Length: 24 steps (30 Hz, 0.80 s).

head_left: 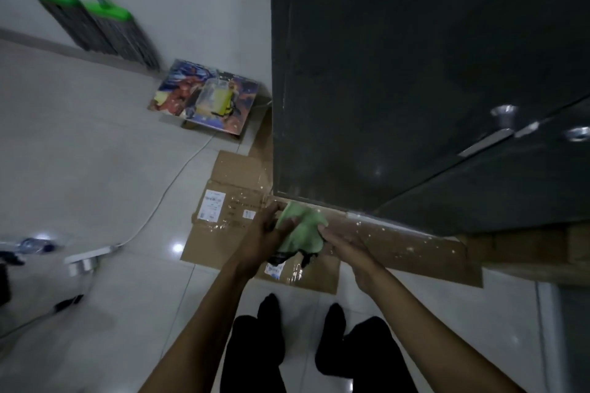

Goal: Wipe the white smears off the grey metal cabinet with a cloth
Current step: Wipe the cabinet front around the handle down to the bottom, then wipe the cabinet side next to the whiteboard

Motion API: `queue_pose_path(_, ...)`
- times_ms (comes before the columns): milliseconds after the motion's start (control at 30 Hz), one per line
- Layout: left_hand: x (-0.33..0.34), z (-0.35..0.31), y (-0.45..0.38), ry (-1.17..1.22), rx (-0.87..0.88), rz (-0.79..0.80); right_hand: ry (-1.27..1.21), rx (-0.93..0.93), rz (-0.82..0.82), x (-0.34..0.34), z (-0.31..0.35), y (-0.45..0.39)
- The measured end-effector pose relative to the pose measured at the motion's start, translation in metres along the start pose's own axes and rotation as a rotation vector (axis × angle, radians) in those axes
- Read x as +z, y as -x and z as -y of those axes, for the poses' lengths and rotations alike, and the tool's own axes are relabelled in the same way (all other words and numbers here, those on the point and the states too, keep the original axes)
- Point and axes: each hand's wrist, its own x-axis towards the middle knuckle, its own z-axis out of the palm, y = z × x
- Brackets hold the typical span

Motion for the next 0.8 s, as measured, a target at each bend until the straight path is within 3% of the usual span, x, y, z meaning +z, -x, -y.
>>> queue_pose_path(233,-0.016,-0.100,0.063,-0.012,0.087,-0.032,-0.327,0.058,0.087,0.029,0.087,0.084)
queue_pose_path(433,-0.041,-0.152,0.103,-0.095,0.170,-0.115,-0.344,-0.126,0.125,0.058,0.136,0.129)
queue_pose_path(567,-0.056,-0.166,0.119,-0.175,0.231,-0.243,-0.373,-0.128,0.114,0.082,0.152,0.142)
queue_pose_path(633,-0.067,-0.169,0.122,-0.125,0.206,-0.286,-0.375,-0.105,0.145,0.093,0.158,0.145)
queue_pose_path(800,-0.093,-0.181,0.115,0.064,0.129,-0.224,-0.427,-0.122,0.278,0.116,0.177,0.136)
